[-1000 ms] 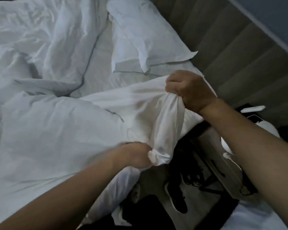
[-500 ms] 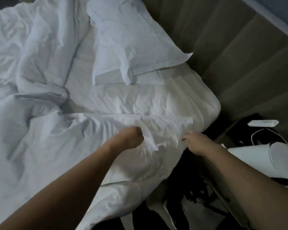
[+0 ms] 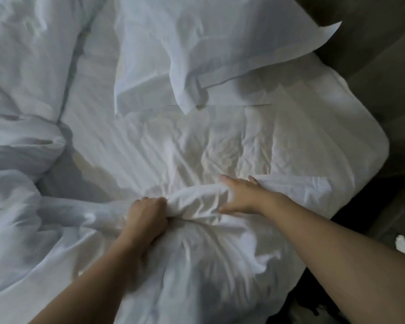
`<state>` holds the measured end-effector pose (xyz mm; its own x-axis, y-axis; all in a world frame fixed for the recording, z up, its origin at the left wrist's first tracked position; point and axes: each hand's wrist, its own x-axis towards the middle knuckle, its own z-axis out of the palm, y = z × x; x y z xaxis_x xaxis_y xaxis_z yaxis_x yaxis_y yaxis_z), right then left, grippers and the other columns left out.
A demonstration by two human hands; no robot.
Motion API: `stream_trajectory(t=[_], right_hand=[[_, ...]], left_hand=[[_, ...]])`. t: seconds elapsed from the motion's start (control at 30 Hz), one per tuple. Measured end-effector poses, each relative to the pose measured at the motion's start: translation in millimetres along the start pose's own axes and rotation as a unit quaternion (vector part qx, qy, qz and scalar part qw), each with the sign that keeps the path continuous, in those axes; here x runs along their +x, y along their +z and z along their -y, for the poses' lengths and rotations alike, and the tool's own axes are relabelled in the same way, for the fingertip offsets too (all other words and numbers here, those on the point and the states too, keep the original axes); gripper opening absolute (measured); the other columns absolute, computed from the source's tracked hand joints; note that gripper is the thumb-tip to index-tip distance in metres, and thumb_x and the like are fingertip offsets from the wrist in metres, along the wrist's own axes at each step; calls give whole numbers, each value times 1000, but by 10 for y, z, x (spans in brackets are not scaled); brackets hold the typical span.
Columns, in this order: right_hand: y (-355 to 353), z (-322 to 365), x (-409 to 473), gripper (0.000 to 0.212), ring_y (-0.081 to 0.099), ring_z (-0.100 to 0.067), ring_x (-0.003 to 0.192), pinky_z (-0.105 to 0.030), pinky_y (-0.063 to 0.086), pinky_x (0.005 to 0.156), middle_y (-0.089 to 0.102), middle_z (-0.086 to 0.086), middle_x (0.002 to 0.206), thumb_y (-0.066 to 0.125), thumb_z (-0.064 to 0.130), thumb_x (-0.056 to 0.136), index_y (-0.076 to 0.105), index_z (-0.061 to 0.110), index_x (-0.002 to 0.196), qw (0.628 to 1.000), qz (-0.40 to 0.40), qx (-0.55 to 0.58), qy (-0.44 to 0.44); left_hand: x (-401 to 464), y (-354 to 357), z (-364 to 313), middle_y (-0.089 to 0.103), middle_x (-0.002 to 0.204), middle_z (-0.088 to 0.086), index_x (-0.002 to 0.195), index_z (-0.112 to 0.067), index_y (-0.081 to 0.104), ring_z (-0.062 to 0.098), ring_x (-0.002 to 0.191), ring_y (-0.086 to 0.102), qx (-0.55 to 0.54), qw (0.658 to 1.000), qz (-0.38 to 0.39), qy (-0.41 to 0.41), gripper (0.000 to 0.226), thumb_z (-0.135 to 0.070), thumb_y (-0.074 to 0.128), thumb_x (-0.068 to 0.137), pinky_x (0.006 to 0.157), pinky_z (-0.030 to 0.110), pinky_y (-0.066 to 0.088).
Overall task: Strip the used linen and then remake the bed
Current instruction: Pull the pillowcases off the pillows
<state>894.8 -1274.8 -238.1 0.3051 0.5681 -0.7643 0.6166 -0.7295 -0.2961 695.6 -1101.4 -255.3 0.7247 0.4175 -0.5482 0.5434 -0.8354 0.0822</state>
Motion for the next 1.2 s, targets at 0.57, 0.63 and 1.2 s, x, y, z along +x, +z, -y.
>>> stream_trajectory(t=[0.57, 0.63, 1.2], right_hand=[[-1399, -111, -2299, 27, 63, -18, 98, -25, 44, 75, 68, 4, 111, 60, 47, 87, 66, 29, 106, 984, -178, -7, 22], [-1504, -160, -2310, 27, 63, -17, 93, -25, 41, 70, 68, 6, 106, 60, 53, 85, 65, 32, 102, 985, -173, -7, 25], [-2171, -849, -2366, 32, 64, -1, 92, -20, 49, 83, 69, 16, 94, 84, 35, 72, 68, 29, 99, 929, -197, 307, -53]], left_hand=[[-1, -2090, -831, 61, 125, 14, 115, -16, 63, 26, 104, 59, -371, 902, 219, -2, 24, -15, 49, 95, 90, 34, 46], [82, -2020, -816, 58, 128, 14, 115, -16, 63, 26, 112, 57, -221, 951, 213, 30, 26, -18, 43, 98, 95, 33, 42], [-170, -3648, -2127, 63, 79, 0, 73, -20, 59, 27, 86, 59, -244, 935, -103, 235, 30, -30, 44, 97, 70, 27, 36]])
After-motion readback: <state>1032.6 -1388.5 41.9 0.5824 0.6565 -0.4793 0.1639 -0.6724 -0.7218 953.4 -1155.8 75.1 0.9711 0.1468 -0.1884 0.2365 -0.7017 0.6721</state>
